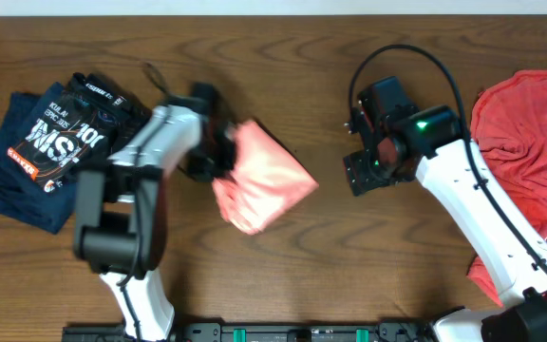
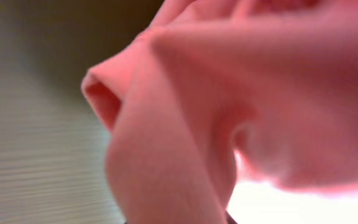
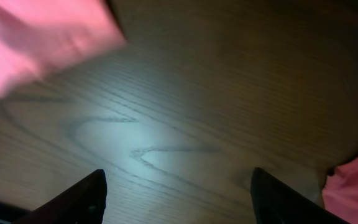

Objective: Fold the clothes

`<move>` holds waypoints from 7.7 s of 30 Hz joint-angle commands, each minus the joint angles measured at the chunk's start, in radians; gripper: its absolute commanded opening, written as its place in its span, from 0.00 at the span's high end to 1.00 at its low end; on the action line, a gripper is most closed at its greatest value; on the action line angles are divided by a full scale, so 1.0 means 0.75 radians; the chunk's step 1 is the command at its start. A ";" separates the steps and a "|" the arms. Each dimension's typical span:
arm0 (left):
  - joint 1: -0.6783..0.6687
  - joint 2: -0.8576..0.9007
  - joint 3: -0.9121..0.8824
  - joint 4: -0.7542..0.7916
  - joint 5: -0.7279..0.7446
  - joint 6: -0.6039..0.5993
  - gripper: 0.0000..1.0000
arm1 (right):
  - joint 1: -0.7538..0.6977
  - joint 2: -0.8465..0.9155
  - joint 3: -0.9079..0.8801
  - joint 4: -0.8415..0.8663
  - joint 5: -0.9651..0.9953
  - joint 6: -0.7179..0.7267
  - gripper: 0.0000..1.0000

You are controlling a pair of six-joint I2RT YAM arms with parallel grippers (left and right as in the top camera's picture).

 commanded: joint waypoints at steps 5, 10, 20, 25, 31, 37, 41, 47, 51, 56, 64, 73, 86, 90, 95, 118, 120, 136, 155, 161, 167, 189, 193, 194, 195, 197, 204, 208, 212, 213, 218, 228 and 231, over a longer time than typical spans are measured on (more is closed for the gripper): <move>0.307 -0.246 0.248 0.058 -0.329 0.022 0.94 | -0.065 -0.001 0.008 -0.012 0.008 0.021 0.28; 0.532 -0.322 0.268 0.217 -0.346 0.033 0.94 | -0.068 -0.001 0.008 -0.012 0.008 0.020 0.28; 0.890 -0.237 0.259 0.216 -0.345 -0.082 0.85 | -0.068 -0.001 0.008 -0.012 0.008 0.020 0.27; 0.976 -0.202 0.257 0.157 -0.320 -0.175 0.15 | -0.069 -0.001 0.009 -0.008 0.008 0.020 0.27; 0.968 -0.246 0.258 0.175 -0.192 -0.174 0.02 | -0.084 -0.001 0.009 0.044 0.007 0.030 0.25; 0.789 -0.360 0.258 0.194 -0.089 -0.122 0.02 | -0.156 0.001 0.009 0.269 -0.053 0.142 0.01; 0.556 -0.387 0.258 0.161 -0.090 -0.042 0.02 | -0.239 0.017 0.009 0.460 -0.224 0.141 0.01; 0.239 -0.361 0.258 -0.166 -0.109 0.024 0.02 | -0.384 0.049 0.009 0.406 -0.239 0.073 0.01; 0.154 -0.363 0.258 -0.492 -0.145 -0.018 0.02 | -0.466 0.046 0.009 0.183 -0.236 0.028 0.01; 0.150 -0.401 0.236 -0.714 -0.145 -0.052 0.02 | -0.537 0.030 0.008 -0.045 -0.237 0.029 0.01; 0.150 -0.952 -0.149 -0.415 -0.145 -0.083 0.02 | -0.554 -0.329 -0.165 0.103 -0.191 0.052 0.01; 0.150 -1.701 -0.648 0.014 -0.142 -0.145 0.02 | -0.511 -1.020 -0.639 0.523 0.030 0.121 0.01; 0.150 -1.948 -0.682 0.000 -0.141 -0.144 0.02 | -0.511 -1.251 -0.699 0.133 0.029 0.121 0.01; 0.150 -1.948 -0.682 -0.001 -0.141 -0.143 0.02 | -0.511 -1.251 -0.699 0.066 0.029 0.121 0.01; 0.150 -1.948 -0.682 0.000 -0.141 -0.144 0.02 | -0.511 -1.251 -0.700 0.045 0.032 0.120 0.01; 0.150 -1.948 -0.682 0.000 -0.141 -0.144 0.02 | -0.460 -2.071 -1.744 1.503 -0.016 -0.065 0.01; 0.150 -1.948 -0.682 0.000 -0.141 -0.144 0.02 | -0.461 -2.074 -1.805 1.584 -0.017 -0.072 0.01; 0.150 -1.948 -0.682 0.000 -0.141 -0.144 0.02 | -0.458 -2.072 -1.834 1.523 -0.022 -0.134 0.01; 0.150 -1.948 -0.682 0.000 -0.141 -0.144 0.02 | -0.458 -2.072 -1.834 1.523 -0.022 -0.134 0.01; 0.150 -2.009 -0.697 -0.052 -0.201 -0.096 0.02 | -0.458 -2.072 -1.834 1.523 -0.022 -0.134 0.01; 0.150 -2.219 -0.942 0.030 -0.327 -0.092 0.02 | -0.458 -2.072 -1.834 1.523 -0.022 -0.134 0.01; 0.133 -2.626 -1.808 1.175 -0.413 0.094 0.02 | -0.458 -2.072 -1.834 1.523 -0.022 -0.134 0.01; 0.132 -2.626 -1.808 1.130 -0.416 0.094 0.02 | -0.458 -2.072 -1.834 1.523 -0.022 -0.134 0.01; 0.133 -2.626 -1.808 1.110 -0.416 0.094 0.02 | -0.458 -2.072 -1.834 1.523 -0.022 -0.134 0.01; 0.133 -2.625 -1.808 1.099 -0.416 0.094 0.02 | -0.458 -2.072 -1.834 1.523 -0.022 -0.134 0.01; 0.133 -2.621 -1.808 1.100 -0.416 0.094 0.02 | -0.458 -2.072 -1.834 1.523 -0.022 -0.134 0.01; 0.132 -2.620 -1.808 1.100 -0.416 0.094 0.02 | -0.458 -2.072 -1.834 1.523 -0.022 -0.134 0.01; 0.133 -2.620 -1.808 1.100 -0.416 0.094 0.02 | -0.458 -2.072 -1.834 1.523 -0.022 -0.134 0.01; 0.132 -2.620 -1.808 1.100 -0.416 0.094 0.02 | -0.458 -2.072 -1.834 1.523 -0.022 -0.134 0.01; 0.133 -2.620 -1.808 1.100 -0.416 0.094 0.02 | -0.458 -2.072 -1.834 1.523 -0.022 -0.134 0.01; 0.133 -2.620 -1.808 1.100 -0.416 0.094 0.02 | -0.458 -2.072 -1.834 1.523 -0.022 -0.134 0.01; 0.132 -2.620 -1.808 1.100 -0.416 0.094 0.02 | -0.458 -2.072 -1.834 1.523 -0.022 -0.134 0.01; 0.133 -2.620 -1.808 1.100 -0.416 0.094 0.02 | -0.458 -2.072 -1.834 1.523 -0.022 -0.134 0.01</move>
